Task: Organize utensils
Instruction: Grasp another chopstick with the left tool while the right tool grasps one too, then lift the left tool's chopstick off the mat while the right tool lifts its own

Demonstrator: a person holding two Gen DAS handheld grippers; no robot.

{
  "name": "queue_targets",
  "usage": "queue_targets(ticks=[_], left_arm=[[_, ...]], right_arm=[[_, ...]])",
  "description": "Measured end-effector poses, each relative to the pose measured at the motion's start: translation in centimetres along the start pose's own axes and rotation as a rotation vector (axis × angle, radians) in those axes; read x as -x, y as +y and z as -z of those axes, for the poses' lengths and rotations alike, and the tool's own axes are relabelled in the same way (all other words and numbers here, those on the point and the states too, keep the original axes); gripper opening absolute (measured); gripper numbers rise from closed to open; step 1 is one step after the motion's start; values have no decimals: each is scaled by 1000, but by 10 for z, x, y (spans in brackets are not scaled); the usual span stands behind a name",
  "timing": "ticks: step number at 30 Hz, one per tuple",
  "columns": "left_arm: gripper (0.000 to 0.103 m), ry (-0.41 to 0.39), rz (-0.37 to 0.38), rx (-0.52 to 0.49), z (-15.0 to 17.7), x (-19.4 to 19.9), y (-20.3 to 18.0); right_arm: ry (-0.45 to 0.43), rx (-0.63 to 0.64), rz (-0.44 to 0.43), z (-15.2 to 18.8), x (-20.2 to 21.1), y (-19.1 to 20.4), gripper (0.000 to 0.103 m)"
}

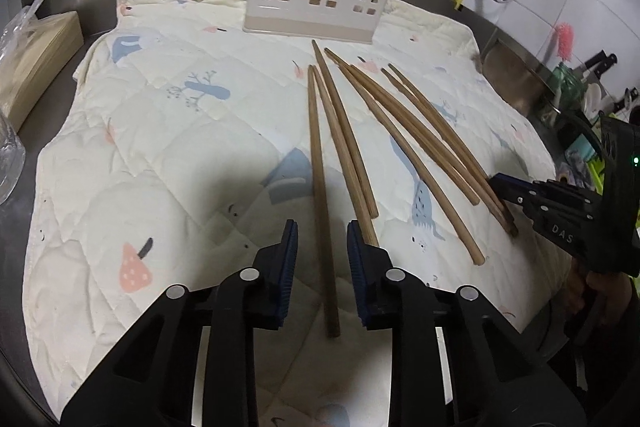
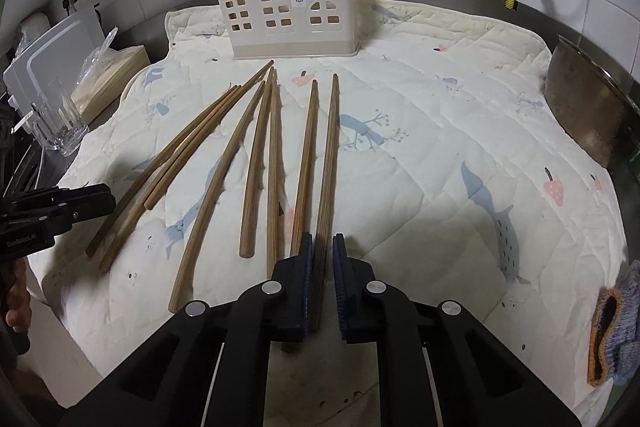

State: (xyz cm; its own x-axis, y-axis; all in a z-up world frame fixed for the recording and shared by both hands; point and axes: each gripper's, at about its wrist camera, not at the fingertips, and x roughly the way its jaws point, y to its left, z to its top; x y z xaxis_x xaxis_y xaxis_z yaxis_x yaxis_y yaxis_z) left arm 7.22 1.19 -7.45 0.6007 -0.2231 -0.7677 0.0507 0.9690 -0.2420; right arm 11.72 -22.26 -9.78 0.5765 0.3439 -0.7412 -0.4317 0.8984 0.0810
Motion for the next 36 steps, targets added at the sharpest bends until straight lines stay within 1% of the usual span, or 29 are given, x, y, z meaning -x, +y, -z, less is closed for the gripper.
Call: queue_targets(ticks=[8,12,15,16,19,24,29,32,36], left_arm=[[21,14,-11,-6,-1,-10,-1],[20,8,-29,-21,-2,-14,-4],[15,4,-57,-46,-1,-15,-8],[13,3,-71,-54,-2,-15,-9],[7,3,-62,-37,-4,-13,-6],[6,-19,-60,-52,-8,-2,-7],[6,-63,-62,-65,-18,15,-8],[6,-98,-55,-67,-29,29,-8],[6,-149,-54,-92,-48,46,-11]], right_arm=[[9,13,12,2,-3,2,10],[7,10,13,2,-4,2,10],[2,8,14,3,-5,3,10],[-1,10,16,3,-5,3,10],[-7,12,20,4,-4,3,8],[-23,16,24,2,2,2,7],[-84,30,30,-7,23,3,7],[-140,53,34,-19,40,5,7],[-192,75,27,-35,53,8,7]])
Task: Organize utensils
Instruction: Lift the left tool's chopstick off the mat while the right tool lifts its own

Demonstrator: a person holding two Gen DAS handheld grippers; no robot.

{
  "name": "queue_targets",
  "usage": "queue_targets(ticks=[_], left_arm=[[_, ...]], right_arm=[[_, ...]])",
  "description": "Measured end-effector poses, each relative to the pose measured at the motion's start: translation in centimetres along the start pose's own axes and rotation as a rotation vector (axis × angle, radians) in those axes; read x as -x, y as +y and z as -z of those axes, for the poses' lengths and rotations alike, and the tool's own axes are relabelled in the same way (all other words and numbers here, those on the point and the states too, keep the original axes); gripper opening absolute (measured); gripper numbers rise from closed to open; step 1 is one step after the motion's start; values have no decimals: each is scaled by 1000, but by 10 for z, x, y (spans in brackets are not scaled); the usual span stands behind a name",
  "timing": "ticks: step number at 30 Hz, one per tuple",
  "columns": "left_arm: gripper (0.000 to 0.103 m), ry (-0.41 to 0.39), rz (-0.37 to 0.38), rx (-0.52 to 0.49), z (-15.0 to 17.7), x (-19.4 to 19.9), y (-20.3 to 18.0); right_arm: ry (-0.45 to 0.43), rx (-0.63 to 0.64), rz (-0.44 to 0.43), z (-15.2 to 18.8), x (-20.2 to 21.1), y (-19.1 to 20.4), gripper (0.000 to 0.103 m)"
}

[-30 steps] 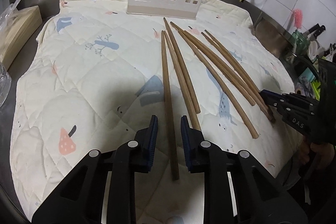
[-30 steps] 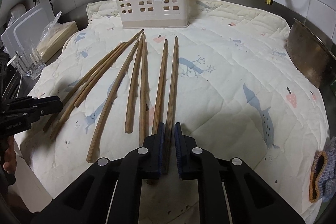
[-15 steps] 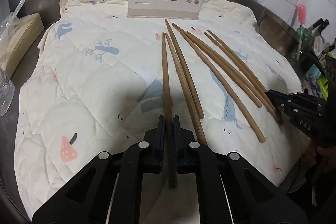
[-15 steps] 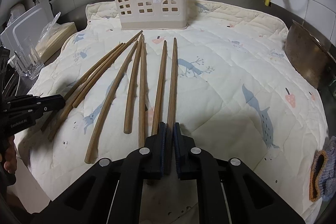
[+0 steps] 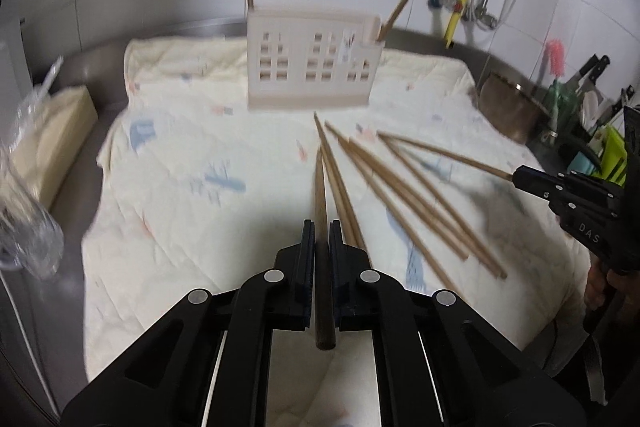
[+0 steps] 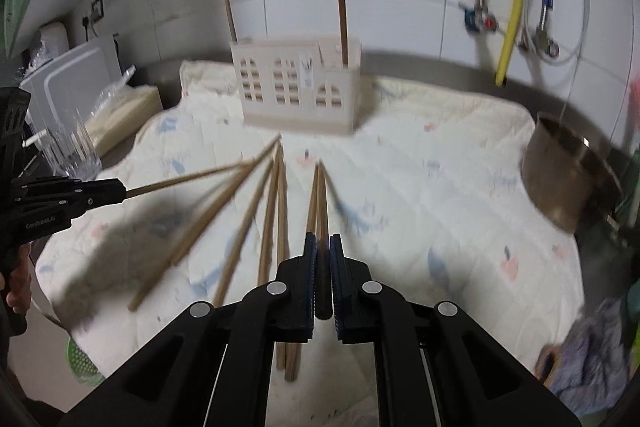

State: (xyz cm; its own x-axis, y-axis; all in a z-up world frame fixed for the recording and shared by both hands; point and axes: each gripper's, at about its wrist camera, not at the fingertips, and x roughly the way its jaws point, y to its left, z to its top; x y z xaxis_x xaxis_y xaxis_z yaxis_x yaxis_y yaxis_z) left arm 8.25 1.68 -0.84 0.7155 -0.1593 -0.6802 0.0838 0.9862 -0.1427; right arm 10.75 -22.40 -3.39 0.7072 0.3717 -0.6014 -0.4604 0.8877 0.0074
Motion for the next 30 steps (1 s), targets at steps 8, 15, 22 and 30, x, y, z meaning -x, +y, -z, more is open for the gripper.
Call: queue_targets(ticks=[8,15,22,30], left_arm=[[5,-82,11,-44,-46,9,-2],[5,-104,26,-69,-75,2,-6],[5,-129,34,-99,-85,1,-3],[5,-136,53,-120,-79,0,-6]], right_arm=[[-92,33,-18,-46,6,-3,6],[-141,14,-43,-82,1,-10,7],[-164,27,-55,-113,-6,-11,7],[-170,49,-66,-122,-10,-7,7]])
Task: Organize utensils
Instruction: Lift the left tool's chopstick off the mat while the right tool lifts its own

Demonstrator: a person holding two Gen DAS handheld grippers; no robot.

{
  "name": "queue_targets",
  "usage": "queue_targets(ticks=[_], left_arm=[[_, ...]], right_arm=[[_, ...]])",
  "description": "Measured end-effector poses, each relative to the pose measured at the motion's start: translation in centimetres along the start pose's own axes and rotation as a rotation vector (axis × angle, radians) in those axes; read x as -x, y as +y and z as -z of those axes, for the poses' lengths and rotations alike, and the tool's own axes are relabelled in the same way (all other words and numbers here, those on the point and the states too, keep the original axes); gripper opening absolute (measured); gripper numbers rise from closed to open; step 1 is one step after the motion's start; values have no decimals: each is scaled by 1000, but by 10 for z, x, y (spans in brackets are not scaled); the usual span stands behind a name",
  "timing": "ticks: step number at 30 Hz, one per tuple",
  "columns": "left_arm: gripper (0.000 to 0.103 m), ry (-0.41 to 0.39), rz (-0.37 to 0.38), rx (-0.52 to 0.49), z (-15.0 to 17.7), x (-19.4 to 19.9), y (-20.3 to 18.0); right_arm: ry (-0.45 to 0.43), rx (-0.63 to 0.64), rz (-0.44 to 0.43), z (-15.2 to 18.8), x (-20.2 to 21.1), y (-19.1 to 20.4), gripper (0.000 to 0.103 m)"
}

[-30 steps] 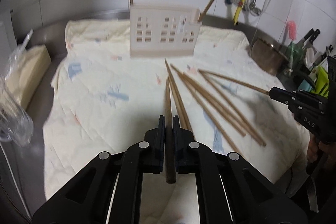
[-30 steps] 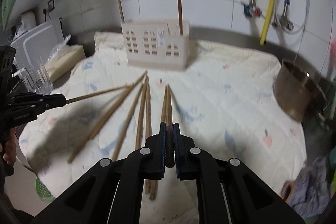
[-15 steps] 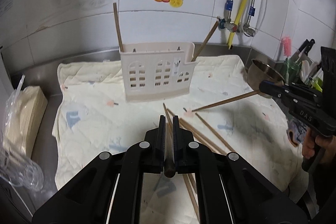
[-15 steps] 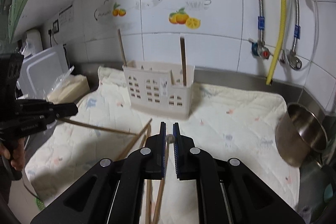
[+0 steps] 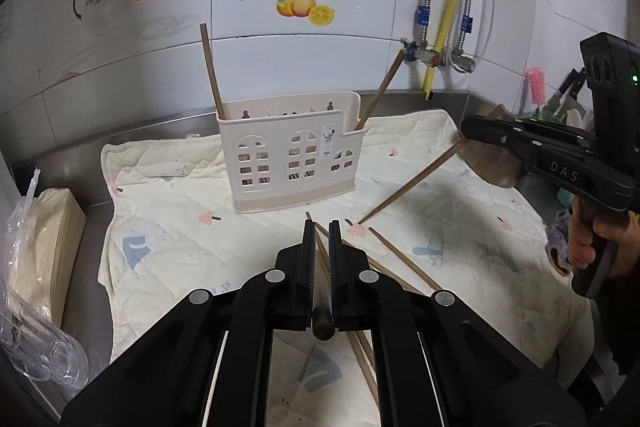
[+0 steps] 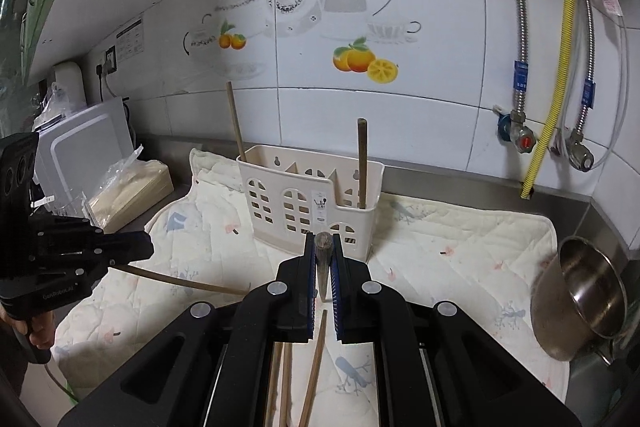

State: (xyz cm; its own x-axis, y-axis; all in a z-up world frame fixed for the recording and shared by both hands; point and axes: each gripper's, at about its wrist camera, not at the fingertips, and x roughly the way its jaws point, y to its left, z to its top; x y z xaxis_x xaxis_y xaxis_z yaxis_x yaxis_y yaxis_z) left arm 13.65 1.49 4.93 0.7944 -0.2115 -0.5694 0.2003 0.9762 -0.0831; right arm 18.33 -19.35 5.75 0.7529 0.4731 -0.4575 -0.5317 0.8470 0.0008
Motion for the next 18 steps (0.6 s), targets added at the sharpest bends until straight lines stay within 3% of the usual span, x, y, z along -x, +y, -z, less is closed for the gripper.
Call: queue_targets(ticks=[9,18], left_arm=[[5,6,5,37,18,4,0],[5,83,45,175,81,-5,11]], right_arm=[[-12,-16,3,7,11,-1,7],[-14,-63,13,29,29,-3,7]])
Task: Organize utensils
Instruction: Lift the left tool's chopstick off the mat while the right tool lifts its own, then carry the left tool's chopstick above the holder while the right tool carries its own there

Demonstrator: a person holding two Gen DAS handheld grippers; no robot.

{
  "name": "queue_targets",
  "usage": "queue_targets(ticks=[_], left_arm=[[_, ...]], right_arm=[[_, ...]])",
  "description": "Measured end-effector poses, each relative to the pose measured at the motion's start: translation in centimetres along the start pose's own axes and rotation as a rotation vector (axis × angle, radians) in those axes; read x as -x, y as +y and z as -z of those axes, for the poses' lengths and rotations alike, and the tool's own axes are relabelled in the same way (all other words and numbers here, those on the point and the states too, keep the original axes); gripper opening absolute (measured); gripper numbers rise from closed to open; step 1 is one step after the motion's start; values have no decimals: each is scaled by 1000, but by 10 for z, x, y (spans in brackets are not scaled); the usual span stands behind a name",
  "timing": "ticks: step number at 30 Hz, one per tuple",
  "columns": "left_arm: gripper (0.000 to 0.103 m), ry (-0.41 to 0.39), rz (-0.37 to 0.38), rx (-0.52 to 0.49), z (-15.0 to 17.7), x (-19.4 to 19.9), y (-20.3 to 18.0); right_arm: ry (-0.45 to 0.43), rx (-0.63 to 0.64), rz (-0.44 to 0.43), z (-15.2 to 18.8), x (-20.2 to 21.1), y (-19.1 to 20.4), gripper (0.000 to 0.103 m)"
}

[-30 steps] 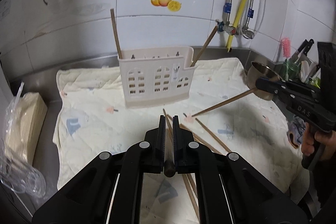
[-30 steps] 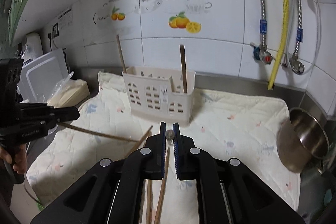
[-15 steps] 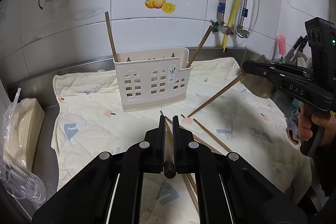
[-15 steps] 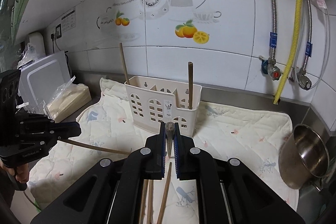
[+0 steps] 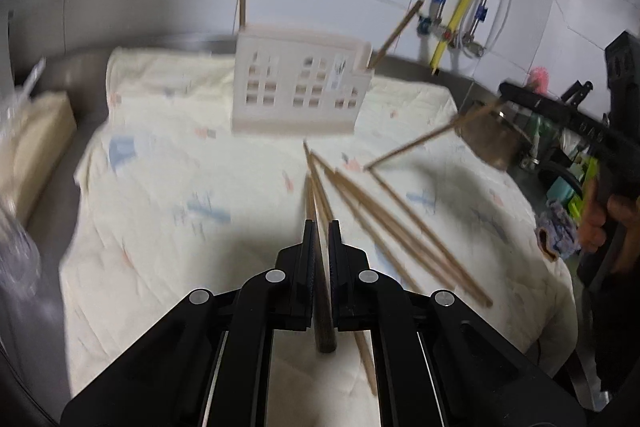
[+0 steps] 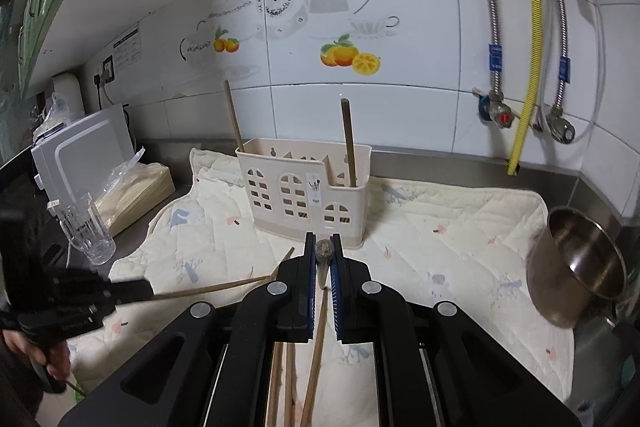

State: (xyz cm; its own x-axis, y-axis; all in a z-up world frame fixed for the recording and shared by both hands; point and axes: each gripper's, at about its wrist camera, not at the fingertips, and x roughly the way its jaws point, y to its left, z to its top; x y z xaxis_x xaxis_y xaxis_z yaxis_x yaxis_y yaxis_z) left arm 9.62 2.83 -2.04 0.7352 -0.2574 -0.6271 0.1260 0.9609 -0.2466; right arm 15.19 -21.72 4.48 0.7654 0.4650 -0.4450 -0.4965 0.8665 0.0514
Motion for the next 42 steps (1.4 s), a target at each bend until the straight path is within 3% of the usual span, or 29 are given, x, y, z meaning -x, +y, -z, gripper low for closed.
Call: queue_targets(ticks=[6,11,15,27,42], left_arm=[[5,103,-1,46,34,-26,12],[6,118,-50,40,47,-29,15],[8,137,-45,40,52,-33,16],[8,170,-50,56,53,-36,12],[7,213,-122,30,50,-40,0]], right_arm=[[11,-21,6,10,3,1,7],[15,-21,9,13,5,0,6],[16,-22,8,13,5,0,6],[22,-22,7,15,5,-2,7],[23,-11,6,16,2,4,7]])
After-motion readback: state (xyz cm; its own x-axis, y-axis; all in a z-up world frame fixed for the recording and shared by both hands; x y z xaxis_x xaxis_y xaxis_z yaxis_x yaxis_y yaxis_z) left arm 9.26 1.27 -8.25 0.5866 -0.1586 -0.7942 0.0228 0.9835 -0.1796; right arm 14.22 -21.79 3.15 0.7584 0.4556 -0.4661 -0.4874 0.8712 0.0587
